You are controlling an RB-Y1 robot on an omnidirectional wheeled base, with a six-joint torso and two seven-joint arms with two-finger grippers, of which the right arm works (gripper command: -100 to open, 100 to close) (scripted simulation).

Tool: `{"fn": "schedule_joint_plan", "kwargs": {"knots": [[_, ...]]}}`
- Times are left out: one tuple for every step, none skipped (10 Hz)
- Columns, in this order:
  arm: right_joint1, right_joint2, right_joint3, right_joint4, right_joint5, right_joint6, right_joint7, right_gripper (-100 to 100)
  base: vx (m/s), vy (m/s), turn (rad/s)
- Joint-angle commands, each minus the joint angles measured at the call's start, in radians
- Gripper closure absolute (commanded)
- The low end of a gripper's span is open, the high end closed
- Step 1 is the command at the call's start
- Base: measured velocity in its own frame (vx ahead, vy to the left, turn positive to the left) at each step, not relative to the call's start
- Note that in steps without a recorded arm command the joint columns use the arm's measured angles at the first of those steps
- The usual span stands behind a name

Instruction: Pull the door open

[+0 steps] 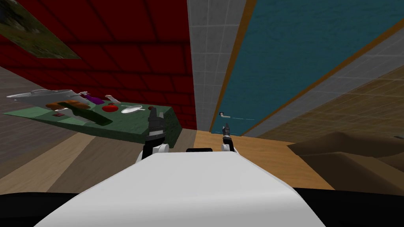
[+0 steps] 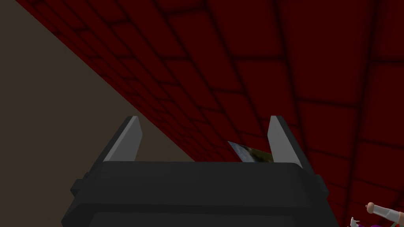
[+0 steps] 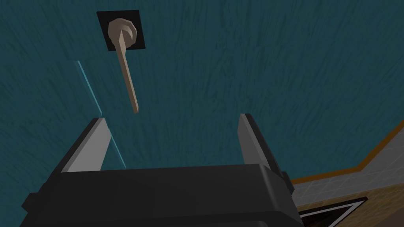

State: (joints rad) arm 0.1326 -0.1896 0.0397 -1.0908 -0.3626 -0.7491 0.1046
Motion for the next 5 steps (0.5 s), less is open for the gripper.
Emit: {"fn": "schedule_joint_plan", "kwargs": {"knots": [[-0.006, -0.003, 0.003, 0.028, -0.012, -0.005, 0.001, -100, 0.059, -0.08, 0.114], [-0.017, -0.006, 0.005, 0.064, -0.026, -0.01, 0.003, -100, 0.078, -0.086, 0.173], [-0.023, -0.008, 0.006, 0.081, -0.033, -0.012, 0.003, -100, 0.072, -0.094, 0.118], [-0.028, -0.01, 0.008, 0.099, -0.039, -0.015, 0.004, -100, 0.056, -0.097, 0.081], [-0.033, -0.011, 0.009, 0.114, -0.045, -0.017, 0.005, -100, 0.04, -0.083, 0.087]]}}
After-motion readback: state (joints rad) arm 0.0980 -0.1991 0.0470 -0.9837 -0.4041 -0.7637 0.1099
